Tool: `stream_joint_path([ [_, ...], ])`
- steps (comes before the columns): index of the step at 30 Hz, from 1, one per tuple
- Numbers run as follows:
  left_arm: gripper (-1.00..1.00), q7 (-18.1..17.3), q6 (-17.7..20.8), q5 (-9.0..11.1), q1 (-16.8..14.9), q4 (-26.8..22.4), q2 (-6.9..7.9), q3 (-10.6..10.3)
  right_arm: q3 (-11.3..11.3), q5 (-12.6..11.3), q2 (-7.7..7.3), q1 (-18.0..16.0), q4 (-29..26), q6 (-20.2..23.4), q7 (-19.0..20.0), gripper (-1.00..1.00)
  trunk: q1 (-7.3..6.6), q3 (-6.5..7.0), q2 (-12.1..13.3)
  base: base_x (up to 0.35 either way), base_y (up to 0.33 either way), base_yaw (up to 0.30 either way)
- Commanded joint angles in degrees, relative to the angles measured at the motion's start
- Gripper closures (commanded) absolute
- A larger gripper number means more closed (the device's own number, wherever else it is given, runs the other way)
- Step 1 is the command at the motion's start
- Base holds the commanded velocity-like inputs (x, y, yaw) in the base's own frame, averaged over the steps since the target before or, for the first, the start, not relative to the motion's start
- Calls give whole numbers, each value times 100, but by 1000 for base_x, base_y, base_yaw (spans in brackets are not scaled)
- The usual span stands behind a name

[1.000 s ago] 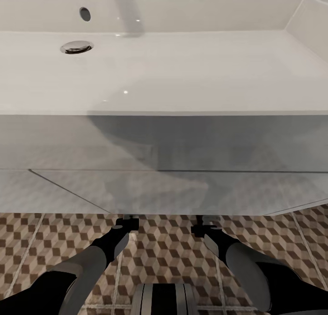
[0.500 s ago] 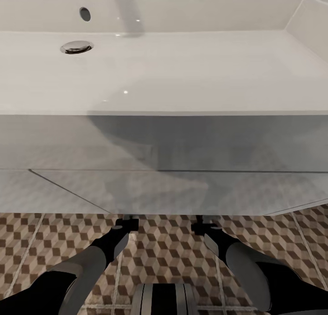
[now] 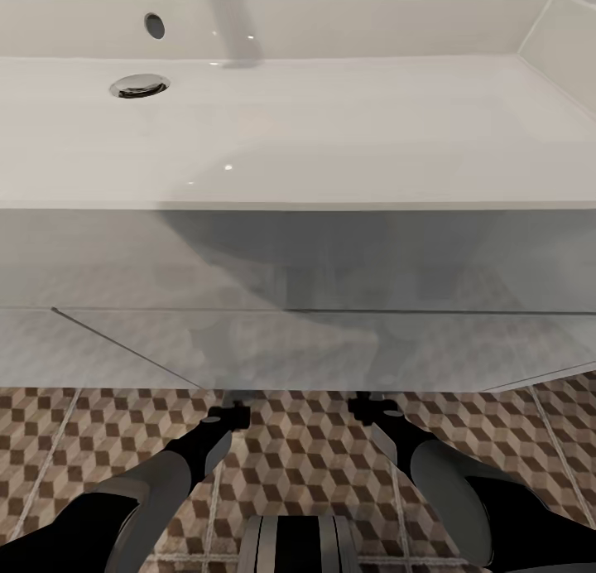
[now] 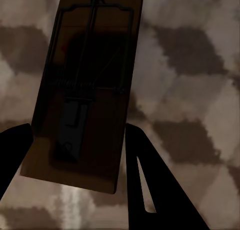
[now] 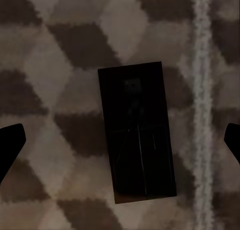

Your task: Take the four mousetraps from the cabinet in the bathroom and place them on the bathroom floor. Make sure all four end up on the same floor surface, and ensure that at least two of them are either under or directly next to the same bathroom sink.

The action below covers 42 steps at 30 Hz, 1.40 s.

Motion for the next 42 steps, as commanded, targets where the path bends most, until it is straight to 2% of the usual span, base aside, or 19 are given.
stream_joint_path([
  [1,100,25,22,42,-1,3,2,-48,-48,59,2,-3,5,-25,-18,-100,-1,-3,-1,0,0,0],
  [18,100,15,54,42,-1,140,34,-35,-27,70,10,-3,3,-53,-14,-100,-1,-3,-1,0,0,0],
  [36,100,23,-152,-24,-1,47,4,-85,-10,94,11,-3,3,-37,-14,-100,-1,-3,-1,0,0,0],
  [42,100,24,-173,-31,-1,45,8,-87,-10,94,11,-3,3,-38,-16,-100,-1,-3,-1,137,0,0],
])
